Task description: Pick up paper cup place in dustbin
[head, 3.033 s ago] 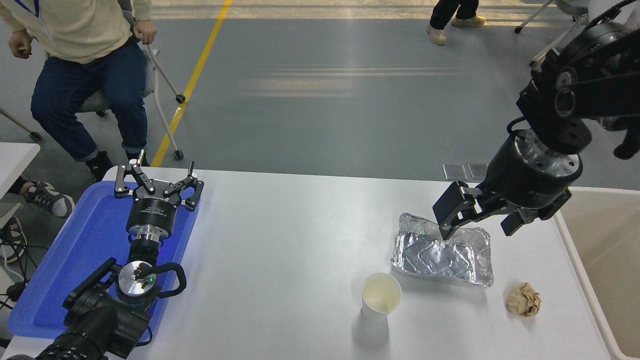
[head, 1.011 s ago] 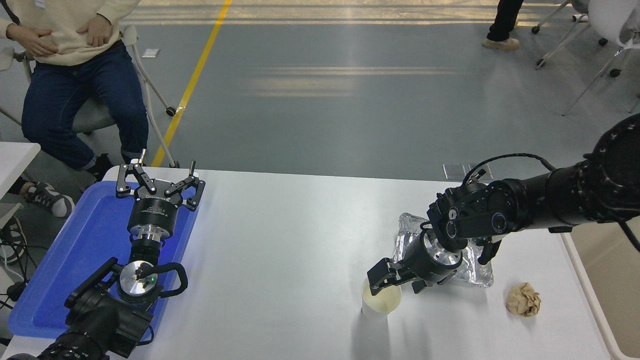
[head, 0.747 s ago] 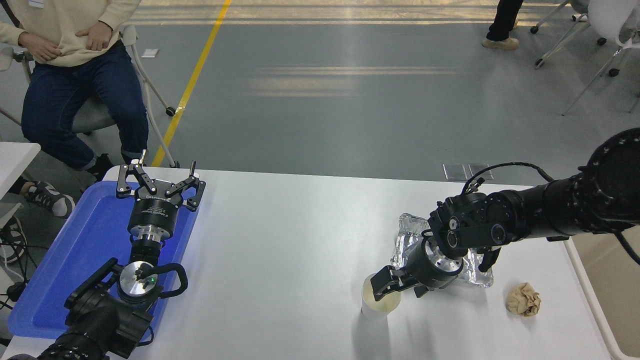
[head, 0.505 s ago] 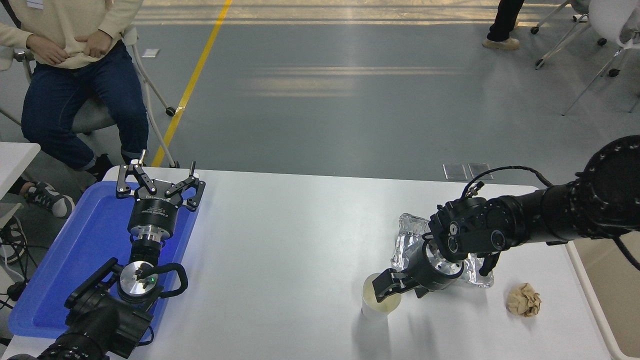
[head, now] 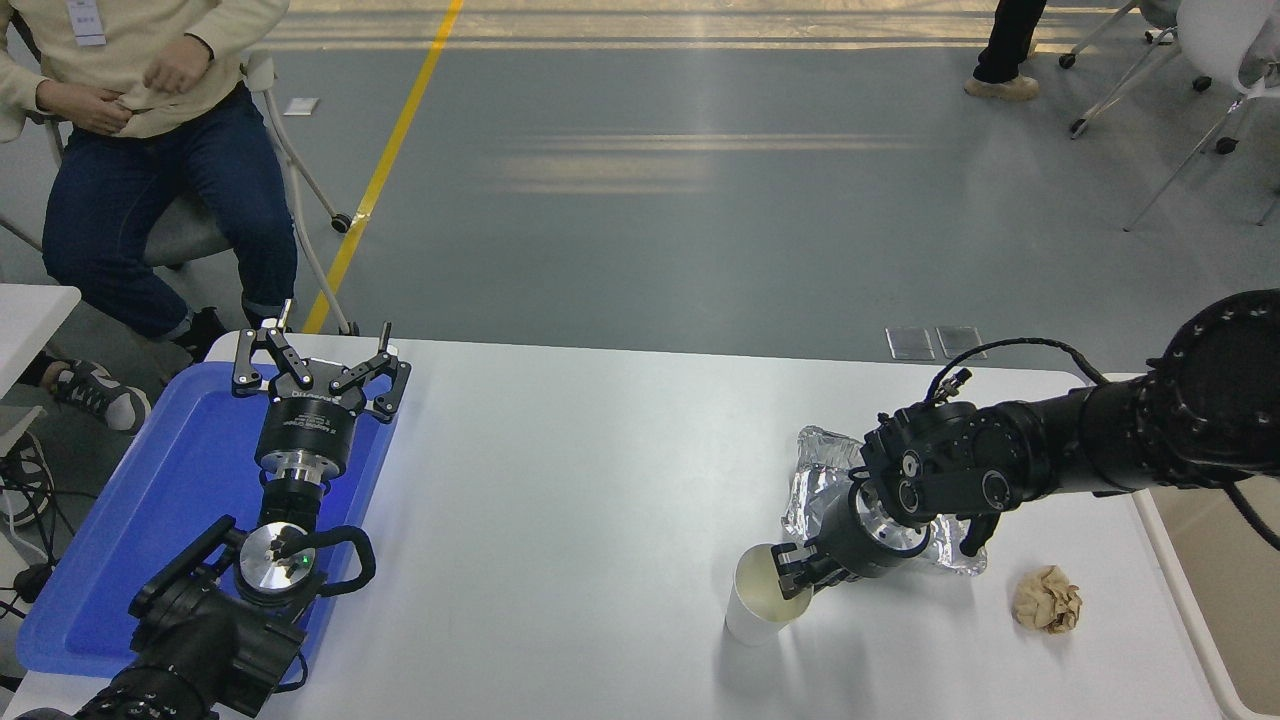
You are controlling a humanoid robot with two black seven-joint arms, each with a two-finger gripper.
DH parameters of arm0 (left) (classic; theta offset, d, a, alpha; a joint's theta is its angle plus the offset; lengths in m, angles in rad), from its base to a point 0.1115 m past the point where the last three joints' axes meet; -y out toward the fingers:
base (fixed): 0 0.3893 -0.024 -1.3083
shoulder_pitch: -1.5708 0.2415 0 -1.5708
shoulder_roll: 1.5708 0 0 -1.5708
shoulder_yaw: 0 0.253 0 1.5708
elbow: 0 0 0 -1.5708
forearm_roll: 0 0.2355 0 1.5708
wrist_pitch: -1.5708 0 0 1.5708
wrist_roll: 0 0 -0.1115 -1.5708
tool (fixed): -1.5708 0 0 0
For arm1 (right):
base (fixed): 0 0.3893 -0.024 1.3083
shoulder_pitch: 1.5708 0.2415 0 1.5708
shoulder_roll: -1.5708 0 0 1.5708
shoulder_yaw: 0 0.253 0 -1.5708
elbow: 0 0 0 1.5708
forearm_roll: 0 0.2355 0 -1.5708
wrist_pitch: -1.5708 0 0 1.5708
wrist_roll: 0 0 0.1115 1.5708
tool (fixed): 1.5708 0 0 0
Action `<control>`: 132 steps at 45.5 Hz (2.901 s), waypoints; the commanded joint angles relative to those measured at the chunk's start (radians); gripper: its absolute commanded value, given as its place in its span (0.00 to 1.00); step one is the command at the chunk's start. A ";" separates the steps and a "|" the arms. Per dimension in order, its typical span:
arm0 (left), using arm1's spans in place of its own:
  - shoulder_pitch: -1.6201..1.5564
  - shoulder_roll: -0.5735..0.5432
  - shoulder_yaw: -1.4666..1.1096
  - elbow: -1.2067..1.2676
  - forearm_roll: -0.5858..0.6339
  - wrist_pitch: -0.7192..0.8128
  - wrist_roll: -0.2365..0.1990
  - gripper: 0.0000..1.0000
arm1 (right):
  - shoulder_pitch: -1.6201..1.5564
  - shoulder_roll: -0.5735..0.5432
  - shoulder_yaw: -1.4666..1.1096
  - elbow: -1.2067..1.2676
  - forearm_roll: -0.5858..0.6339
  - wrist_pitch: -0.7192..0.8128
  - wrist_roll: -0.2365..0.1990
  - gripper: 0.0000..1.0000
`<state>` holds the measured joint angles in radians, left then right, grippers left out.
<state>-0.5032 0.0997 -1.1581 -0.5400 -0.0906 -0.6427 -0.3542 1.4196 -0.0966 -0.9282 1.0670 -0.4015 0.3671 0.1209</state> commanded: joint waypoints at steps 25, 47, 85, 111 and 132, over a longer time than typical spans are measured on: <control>0.000 0.002 -0.002 0.000 0.000 0.000 0.001 1.00 | 0.172 -0.051 -0.043 0.123 0.020 0.016 -0.003 0.00; 0.003 0.008 -0.002 -0.002 0.002 -0.002 0.004 1.00 | 0.755 -0.161 -0.242 0.475 0.104 0.122 -0.004 0.00; 0.003 0.009 -0.002 -0.002 0.002 0.000 0.003 1.00 | 1.052 -0.160 -0.394 0.550 0.127 0.230 -0.015 0.00; 0.003 0.009 -0.002 -0.002 0.002 -0.002 0.003 1.00 | 0.915 -0.471 -0.495 0.320 -0.209 0.240 -0.009 0.00; 0.003 0.009 -0.002 -0.002 0.002 -0.002 0.001 1.00 | 0.659 -0.744 -0.350 0.028 -0.384 0.280 -0.003 0.00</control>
<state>-0.5002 0.1089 -1.1596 -0.5414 -0.0887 -0.6444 -0.3514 2.2302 -0.7116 -1.3718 1.2680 -0.6899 0.6198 0.1127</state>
